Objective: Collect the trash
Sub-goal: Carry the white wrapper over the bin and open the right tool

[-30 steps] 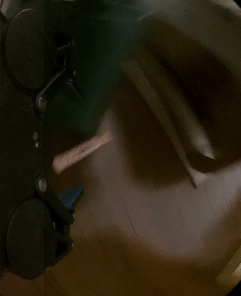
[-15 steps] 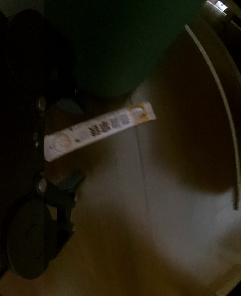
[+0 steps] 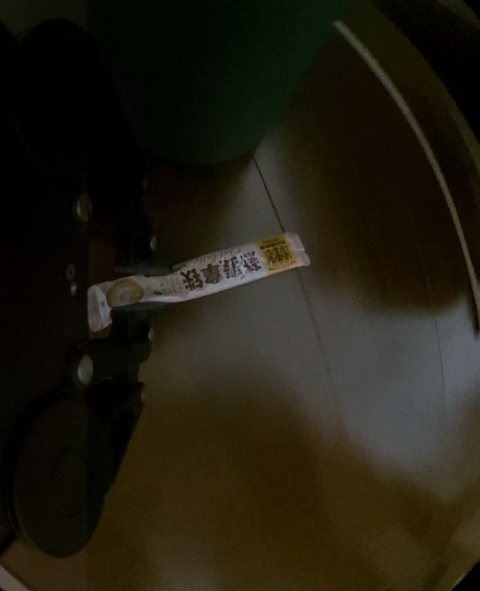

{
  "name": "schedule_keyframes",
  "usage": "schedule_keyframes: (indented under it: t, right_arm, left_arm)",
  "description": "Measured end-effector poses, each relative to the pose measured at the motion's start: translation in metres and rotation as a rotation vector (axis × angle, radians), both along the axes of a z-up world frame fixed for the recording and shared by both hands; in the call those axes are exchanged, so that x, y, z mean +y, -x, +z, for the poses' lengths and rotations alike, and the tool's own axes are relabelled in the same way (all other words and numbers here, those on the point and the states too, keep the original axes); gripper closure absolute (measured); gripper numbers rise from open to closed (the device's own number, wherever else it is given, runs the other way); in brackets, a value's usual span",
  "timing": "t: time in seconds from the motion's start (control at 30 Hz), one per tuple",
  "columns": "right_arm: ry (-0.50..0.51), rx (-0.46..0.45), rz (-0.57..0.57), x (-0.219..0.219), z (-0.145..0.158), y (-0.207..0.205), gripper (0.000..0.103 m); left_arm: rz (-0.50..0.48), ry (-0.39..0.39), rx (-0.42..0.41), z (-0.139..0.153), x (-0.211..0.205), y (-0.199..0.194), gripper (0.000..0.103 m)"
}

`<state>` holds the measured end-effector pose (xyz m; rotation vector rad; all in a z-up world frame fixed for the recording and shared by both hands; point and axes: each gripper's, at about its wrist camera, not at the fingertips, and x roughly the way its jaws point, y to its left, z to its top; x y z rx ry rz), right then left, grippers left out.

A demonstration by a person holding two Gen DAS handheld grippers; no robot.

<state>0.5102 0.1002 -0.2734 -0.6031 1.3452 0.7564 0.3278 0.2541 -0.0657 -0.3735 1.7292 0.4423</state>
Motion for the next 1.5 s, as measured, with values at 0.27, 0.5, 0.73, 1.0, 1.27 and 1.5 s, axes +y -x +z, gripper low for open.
schedule_keyframes:
  t: [0.27, 0.5, 0.73, 1.0, 1.27, 1.5]
  right_arm:
    - [-0.140, 0.025, -0.299, -0.074, 0.142, 0.043, 0.089]
    - [-0.215, 0.037, -0.363, -0.081, 0.259, 0.109, 0.089]
    - [-0.157, 0.079, -0.359, -0.051, 0.291, 0.138, 0.089]
    - [-0.058, 0.055, -0.263, 0.005, 0.272, 0.161, 0.089]
    - [-0.074, 0.086, -0.230, 0.019, 0.247, 0.155, 0.083]
    - [-0.147, 0.110, -0.214, 0.024, 0.254, 0.165, 0.076]
  left_arm:
    - [-0.043, -0.018, 0.019, 0.003, -0.004, -0.004, 0.091]
    - [-0.109, -0.061, 0.040, 0.026, -0.015, -0.013, 0.093]
    - [-0.180, -0.101, 0.053, 0.030, -0.028, -0.016, 0.094]
    - [-0.235, -0.090, 0.041, 0.039, -0.038, -0.019, 0.093]
    - [-0.245, -0.086, 0.064, 0.031, -0.028, -0.017, 0.093]
    - [-0.162, -0.080, 0.093, 0.003, 0.015, -0.001, 0.092]
